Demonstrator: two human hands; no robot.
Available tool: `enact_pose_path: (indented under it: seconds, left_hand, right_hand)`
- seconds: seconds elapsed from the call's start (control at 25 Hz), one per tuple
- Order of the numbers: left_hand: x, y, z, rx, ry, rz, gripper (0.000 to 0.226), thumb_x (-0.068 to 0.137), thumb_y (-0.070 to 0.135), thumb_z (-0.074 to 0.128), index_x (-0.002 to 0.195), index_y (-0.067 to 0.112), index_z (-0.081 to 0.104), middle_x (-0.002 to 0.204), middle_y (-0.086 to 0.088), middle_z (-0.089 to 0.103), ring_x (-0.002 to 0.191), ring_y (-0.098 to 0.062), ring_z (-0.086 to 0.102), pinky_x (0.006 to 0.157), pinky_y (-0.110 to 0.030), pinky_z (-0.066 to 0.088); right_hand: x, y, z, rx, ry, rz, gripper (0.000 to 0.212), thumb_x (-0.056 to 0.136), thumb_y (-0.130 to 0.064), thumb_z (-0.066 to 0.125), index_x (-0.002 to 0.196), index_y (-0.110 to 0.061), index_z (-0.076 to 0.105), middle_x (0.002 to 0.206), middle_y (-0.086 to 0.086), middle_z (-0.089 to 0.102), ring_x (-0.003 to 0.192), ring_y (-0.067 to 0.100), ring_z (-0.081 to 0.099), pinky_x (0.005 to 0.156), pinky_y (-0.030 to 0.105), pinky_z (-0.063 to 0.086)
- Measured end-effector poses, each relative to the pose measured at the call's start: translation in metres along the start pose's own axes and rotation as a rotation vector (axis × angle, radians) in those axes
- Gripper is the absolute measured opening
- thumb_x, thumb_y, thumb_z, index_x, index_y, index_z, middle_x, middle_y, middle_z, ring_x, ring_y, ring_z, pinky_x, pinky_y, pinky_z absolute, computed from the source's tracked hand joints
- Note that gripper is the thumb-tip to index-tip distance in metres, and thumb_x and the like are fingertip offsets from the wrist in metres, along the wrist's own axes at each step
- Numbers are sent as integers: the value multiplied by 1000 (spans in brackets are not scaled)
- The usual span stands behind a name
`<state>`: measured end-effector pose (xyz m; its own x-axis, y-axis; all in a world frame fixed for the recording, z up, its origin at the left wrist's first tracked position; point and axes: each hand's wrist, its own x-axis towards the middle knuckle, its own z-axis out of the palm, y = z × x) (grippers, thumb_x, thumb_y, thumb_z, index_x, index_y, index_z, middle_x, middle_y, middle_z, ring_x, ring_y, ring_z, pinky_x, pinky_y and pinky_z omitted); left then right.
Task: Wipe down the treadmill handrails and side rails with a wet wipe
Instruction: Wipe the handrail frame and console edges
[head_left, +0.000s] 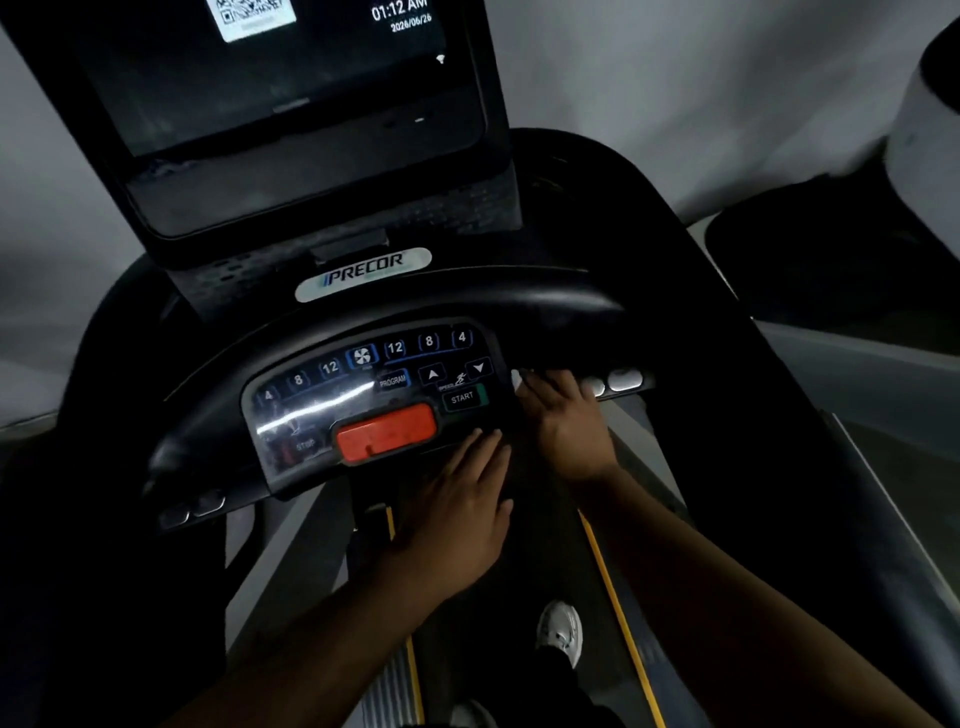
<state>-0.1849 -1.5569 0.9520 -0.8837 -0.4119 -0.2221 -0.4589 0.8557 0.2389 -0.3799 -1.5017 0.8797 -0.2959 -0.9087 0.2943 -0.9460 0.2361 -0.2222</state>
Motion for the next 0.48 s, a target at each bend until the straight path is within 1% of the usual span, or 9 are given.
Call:
enact_pose_path:
  seconds: [0.04,0.12,0.2,0.24,0.28,0.36,0.4,0.44,0.48]
  left_hand:
    - [4,-1,1,-6,-6,-3,64,108,41,41,163,17,19,173,3,5,159,-15,-3,127,-42,19]
    - [12,0,3,3,-27,0,66,107,41,41,164,16,17,173,2,2,159,-16,-8,127,-43,16]
    - [20,0,4,99,5,34,70,105,41,46,163,14,18,173,-2,1,159,-20,-8,128,-46,14]
    - [24,1,3,164,26,53,74,102,40,50,163,12,19,173,-6,2,159,-23,-7,128,-48,12]
    - [28,1,3,227,57,73,78,100,40,52,163,9,16,172,-8,-1,159,-25,-9,128,-49,7]
    - [37,-2,1,308,75,109,85,100,39,48,162,6,-1,170,-11,-17,156,-27,-21,126,-49,-9]
    - [40,-5,0,325,65,115,88,101,37,45,161,5,-10,168,-11,-24,154,-28,-26,124,-48,-15]
    - [43,-8,-1,340,56,120,89,101,36,45,160,4,-13,167,-11,-28,153,-28,-29,123,-49,-17]
    - [45,-11,-2,352,61,127,90,100,35,45,160,3,-13,167,-12,-28,153,-29,-29,124,-50,-17]
  right_hand:
    - [-5,4,-2,-82,-48,-23,60,93,-34,53,146,-7,54,146,12,58,127,35,50,98,49,43]
    - [-21,12,-9,-216,-113,-47,69,93,-40,40,155,-9,43,159,11,44,141,35,40,111,53,28]
    - [-37,17,-11,-298,-134,-5,74,94,-45,33,159,-9,34,167,12,28,153,35,23,122,58,9]
    - [-40,15,-9,-308,-146,29,76,95,-48,33,160,-8,31,168,13,22,156,35,15,123,60,2]
    - [-38,7,-5,-305,-164,58,79,96,-51,36,161,-7,27,170,13,18,158,34,9,124,62,-1]
    - [-33,-15,4,-265,-207,87,86,95,-55,41,163,-7,18,171,14,11,159,32,3,124,64,3]
    - [-32,-21,6,-249,-217,86,86,95,-54,41,163,-7,16,171,14,10,159,32,3,124,65,5]
    - [-32,-20,7,-256,-220,74,84,96,-52,40,163,-7,16,171,14,9,159,31,4,123,65,6]
    - [-35,-14,6,-292,-221,55,81,97,-49,40,163,-7,16,171,14,10,159,31,5,124,65,5]
